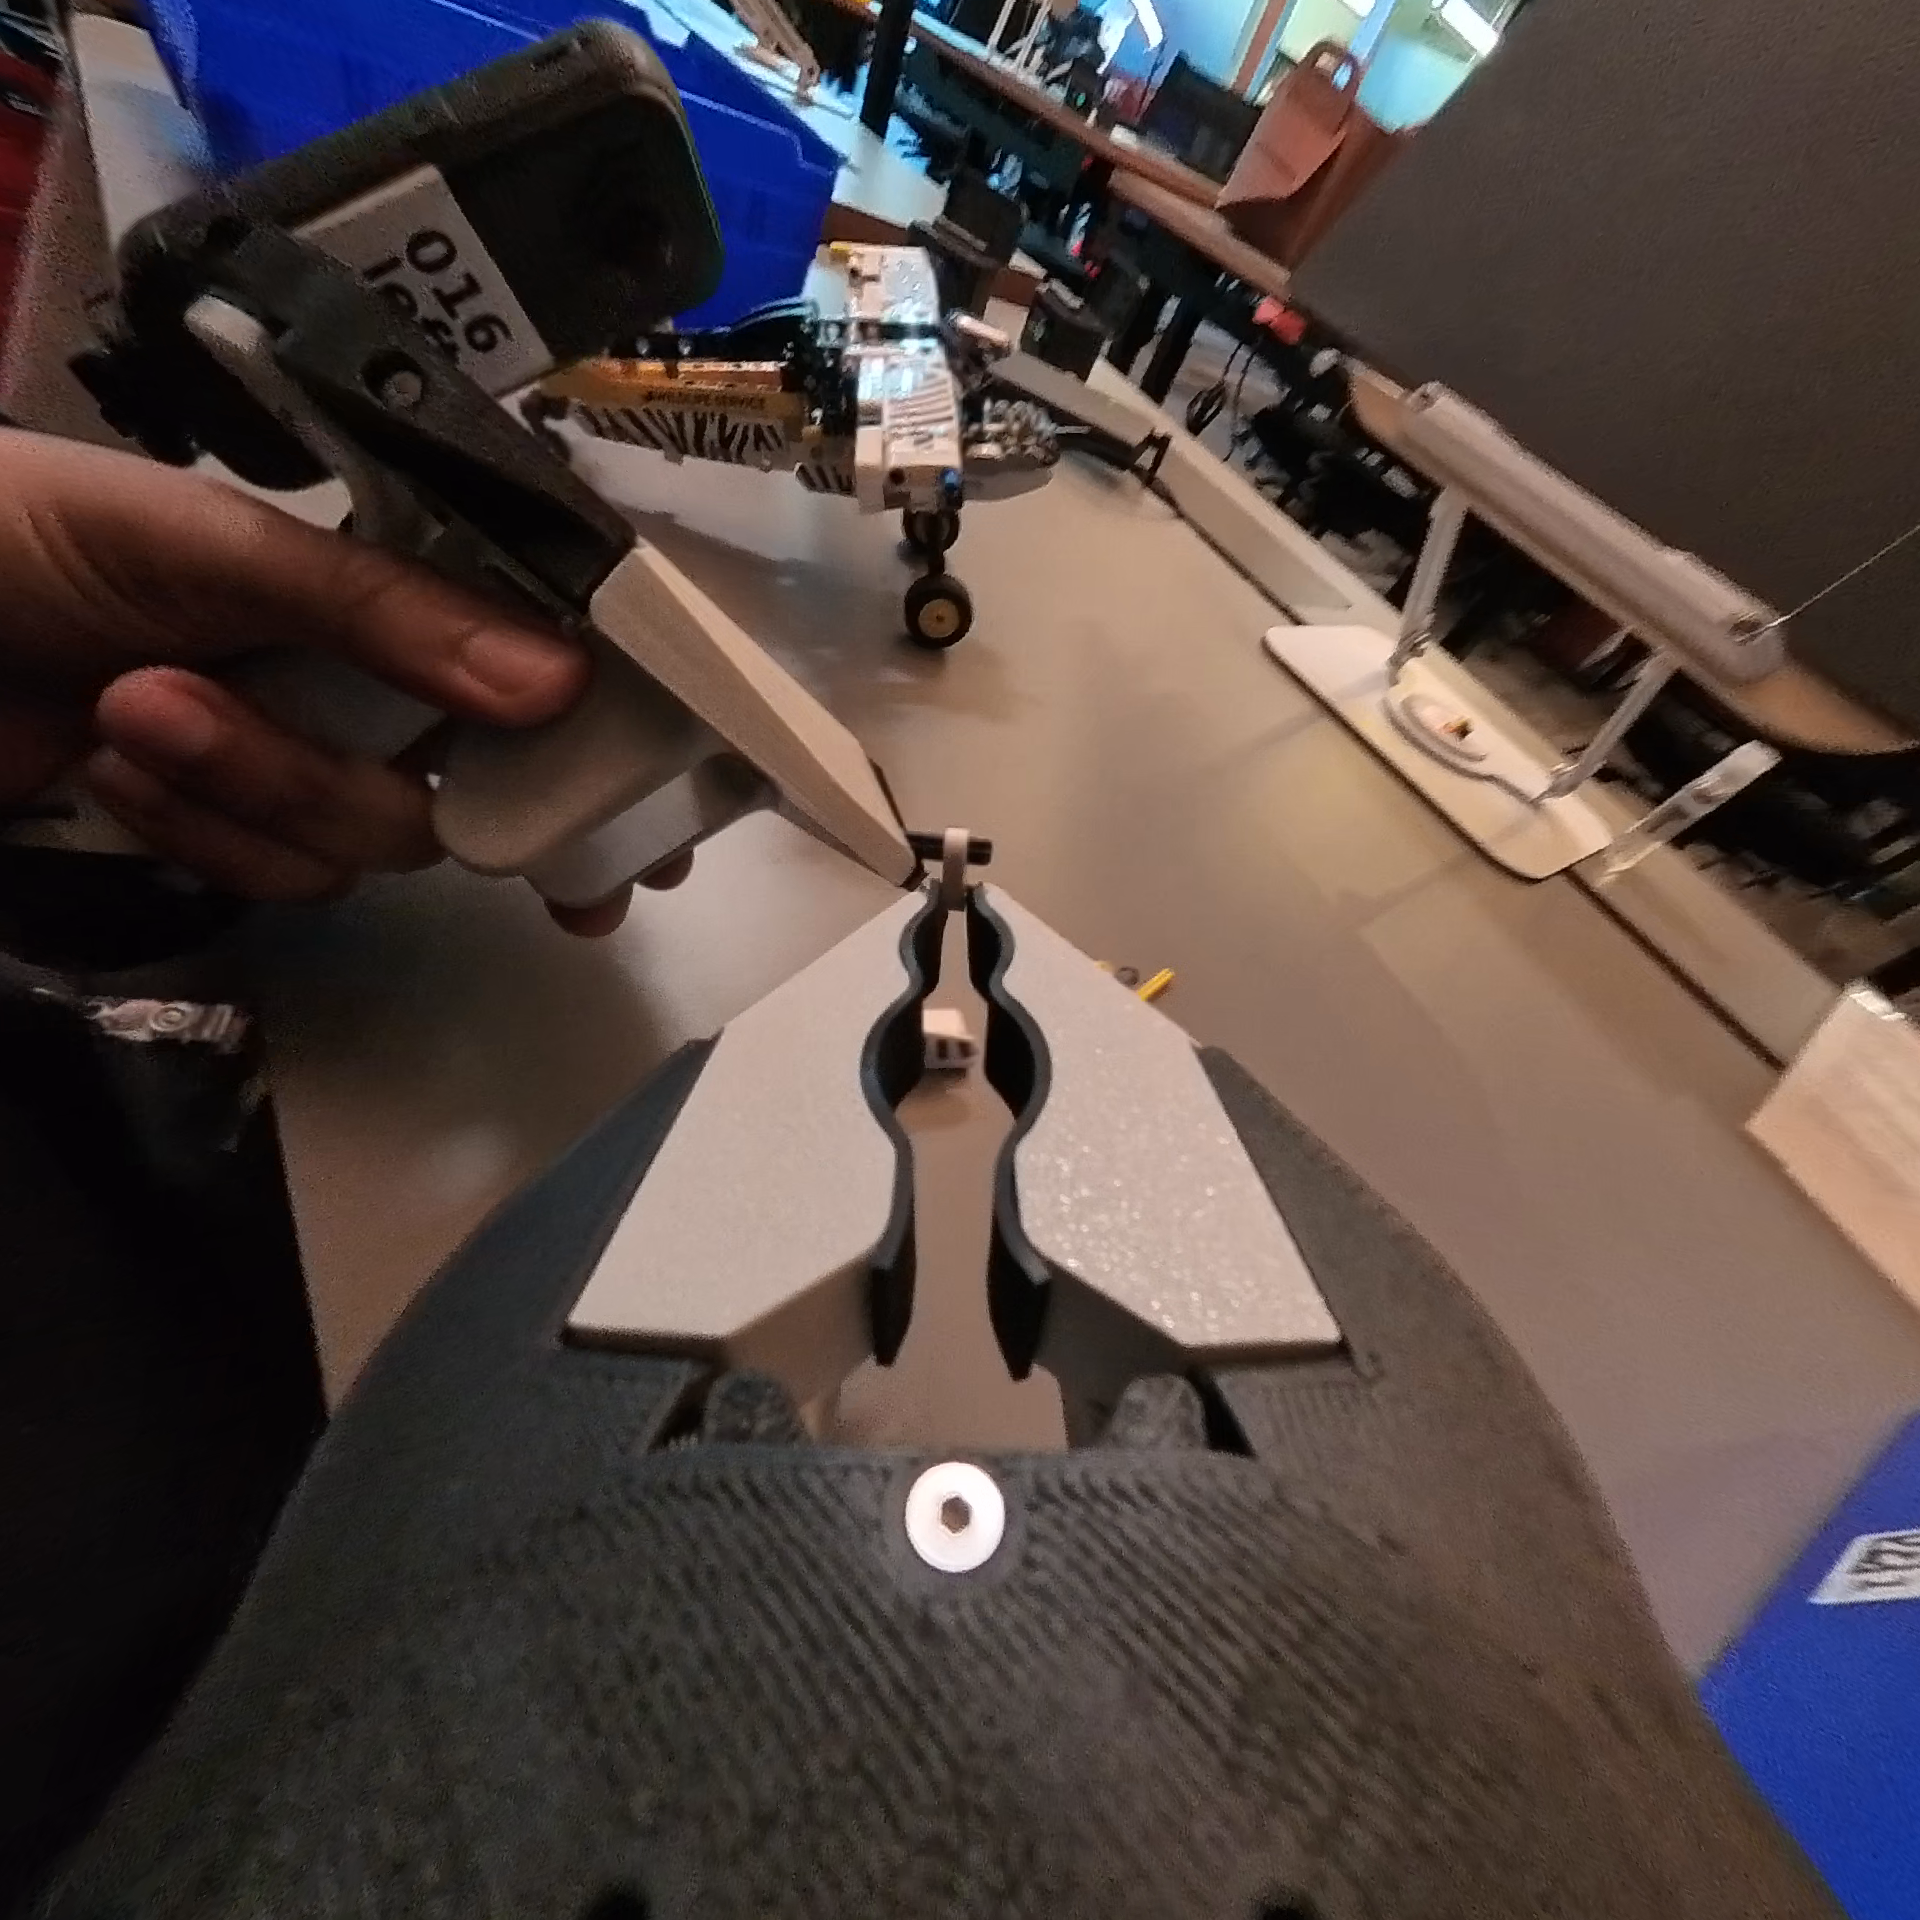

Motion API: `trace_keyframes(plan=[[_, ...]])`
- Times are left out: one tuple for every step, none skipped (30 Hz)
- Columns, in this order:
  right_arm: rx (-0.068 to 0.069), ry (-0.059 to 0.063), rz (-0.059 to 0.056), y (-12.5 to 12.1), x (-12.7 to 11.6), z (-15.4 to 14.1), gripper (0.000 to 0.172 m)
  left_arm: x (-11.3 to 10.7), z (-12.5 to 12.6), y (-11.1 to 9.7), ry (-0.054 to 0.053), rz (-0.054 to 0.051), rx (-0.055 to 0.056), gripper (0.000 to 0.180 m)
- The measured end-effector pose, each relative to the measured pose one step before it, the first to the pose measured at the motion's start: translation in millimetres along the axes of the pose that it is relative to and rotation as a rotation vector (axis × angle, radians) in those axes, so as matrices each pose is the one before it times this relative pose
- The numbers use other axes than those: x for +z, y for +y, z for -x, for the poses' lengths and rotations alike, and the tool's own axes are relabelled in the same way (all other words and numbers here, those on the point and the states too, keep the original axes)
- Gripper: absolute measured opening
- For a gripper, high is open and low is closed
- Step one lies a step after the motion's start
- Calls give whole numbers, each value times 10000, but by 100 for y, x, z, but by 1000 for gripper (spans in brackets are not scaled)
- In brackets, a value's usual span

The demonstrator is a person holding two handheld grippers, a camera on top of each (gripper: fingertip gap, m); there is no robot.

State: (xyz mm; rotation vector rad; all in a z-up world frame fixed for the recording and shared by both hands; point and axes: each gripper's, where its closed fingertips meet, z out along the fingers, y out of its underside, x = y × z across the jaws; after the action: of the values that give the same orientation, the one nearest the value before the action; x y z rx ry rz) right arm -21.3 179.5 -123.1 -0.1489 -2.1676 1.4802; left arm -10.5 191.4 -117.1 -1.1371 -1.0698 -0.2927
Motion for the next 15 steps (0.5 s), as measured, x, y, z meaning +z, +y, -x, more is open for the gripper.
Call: trace_keyframes(plan=[[-303, 272, -132, -278, -124, -177, 1, 63, -288, -117, 237, -14, -212, 1], [-336, 288, -77, -240, -65, -200, 1, 52, -248, -159, 159, 11, -58, 2], [-247, 241, 28, -183, -4, -188, 1, 43, -171, -156, 44, 66, 146, 1], [-3, 172, 77, -184, 11, -160, 1, 22, -123, -118, -29, 69, 262, 2], [210, 118, -27, -279, -40, -126, 1, -22, -165, -178, -18, -5, 264, 1], [478, 71, -166, -358, -135, -94, 1, -59, -294, -163, 67, -30, 203, 1], [746, 8, -221, -307, -178, -44, 1, -41, -385, -151, 117, -51, 118, 2], [919, -61, -225, -200, -208, 27, 1, -4, -330, -51, 37, -54, 126, 2], [971, -63, -238, -102, -204, 37, 1, 38, -247, 52, -40, -65, 186, 2], [913, -63, -213, 25, -193, 58, 1, 37, -169, 117, -80, -67, 205, 2], [835, -65, -155, 153, -188, 74, 1, 47, -67, 217, -104, -48, 137, 2], [727, -69, -150, 135, -209, 87, 0, 24, -67, 230, -69, -86, 37, 2], [650, -81, -121, 132, -217, 90, 0, 3, -125, 250, -16, -99, -2, 1], [573, -78, -93, 126, -169, 89, 0, -9, -108, 251, 1, -71, 4, 1], [493, -58, -108, 84, -112, 60, 0, -22, -91, 213, 2, -65, -33, 1]])
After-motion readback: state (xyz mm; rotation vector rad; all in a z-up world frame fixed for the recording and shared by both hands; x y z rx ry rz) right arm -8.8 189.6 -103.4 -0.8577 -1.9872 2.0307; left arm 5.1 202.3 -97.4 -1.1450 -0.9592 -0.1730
